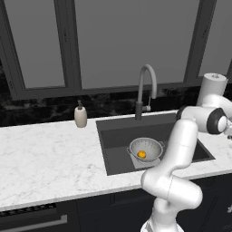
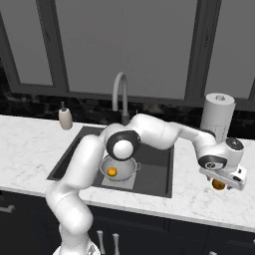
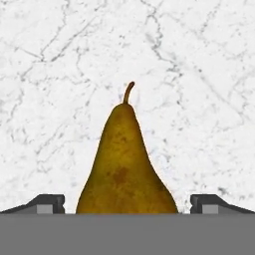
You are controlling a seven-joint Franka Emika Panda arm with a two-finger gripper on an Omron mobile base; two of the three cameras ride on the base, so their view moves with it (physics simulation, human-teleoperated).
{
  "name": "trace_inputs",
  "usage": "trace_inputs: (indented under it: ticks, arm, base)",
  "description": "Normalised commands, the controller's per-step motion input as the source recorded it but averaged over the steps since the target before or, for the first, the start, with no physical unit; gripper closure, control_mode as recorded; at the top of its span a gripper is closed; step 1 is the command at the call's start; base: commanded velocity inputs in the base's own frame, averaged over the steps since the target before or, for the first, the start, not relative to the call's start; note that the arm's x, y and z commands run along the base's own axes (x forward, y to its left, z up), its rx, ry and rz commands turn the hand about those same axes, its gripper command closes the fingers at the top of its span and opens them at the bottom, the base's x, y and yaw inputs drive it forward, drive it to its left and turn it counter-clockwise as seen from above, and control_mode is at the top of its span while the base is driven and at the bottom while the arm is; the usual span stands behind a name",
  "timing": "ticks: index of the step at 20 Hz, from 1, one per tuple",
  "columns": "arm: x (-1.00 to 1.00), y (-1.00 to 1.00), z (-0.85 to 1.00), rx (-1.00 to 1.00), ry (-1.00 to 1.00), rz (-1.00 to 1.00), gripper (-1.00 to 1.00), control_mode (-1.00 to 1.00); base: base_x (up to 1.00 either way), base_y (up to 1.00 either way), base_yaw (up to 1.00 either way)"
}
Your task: Put the colander in the sink, put the pear, tangerine in the colander, and turn on the sink faucet and pour water over the colander.
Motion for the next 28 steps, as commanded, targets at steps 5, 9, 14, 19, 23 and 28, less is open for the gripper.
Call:
trace_inputs:
  ticks: [5,9,14,19,23,28]
  arm:
    - [0.03,-0.35,-0.27,0.0,0.05,0.0,-1.0,-1.0]
    - [0.0,-0.09,-0.28,0.01,0.07,0.0,-1.0,-1.0]
    - [-0.02,0.27,-0.18,0.05,0.08,0.0,1.0,-1.0]
    - [-0.3,0.68,-0.09,0.11,0.02,0.0,1.0,-1.0]
    - [-0.44,0.95,0.0,0.07,-0.02,0.01,1.0,-1.0]
    - [-0.49,1.0,0.58,0.03,-0.14,0.05,1.0,-1.0]
  base:
    - [0.0,0.0,0.0]
    - [0.0,0.0,0.0]
    - [0.0,0.0,0.0]
    - [0.0,0.0,0.0]
    - [0.0,0.0,0.0]
    - [0.0,0.0,0.0]
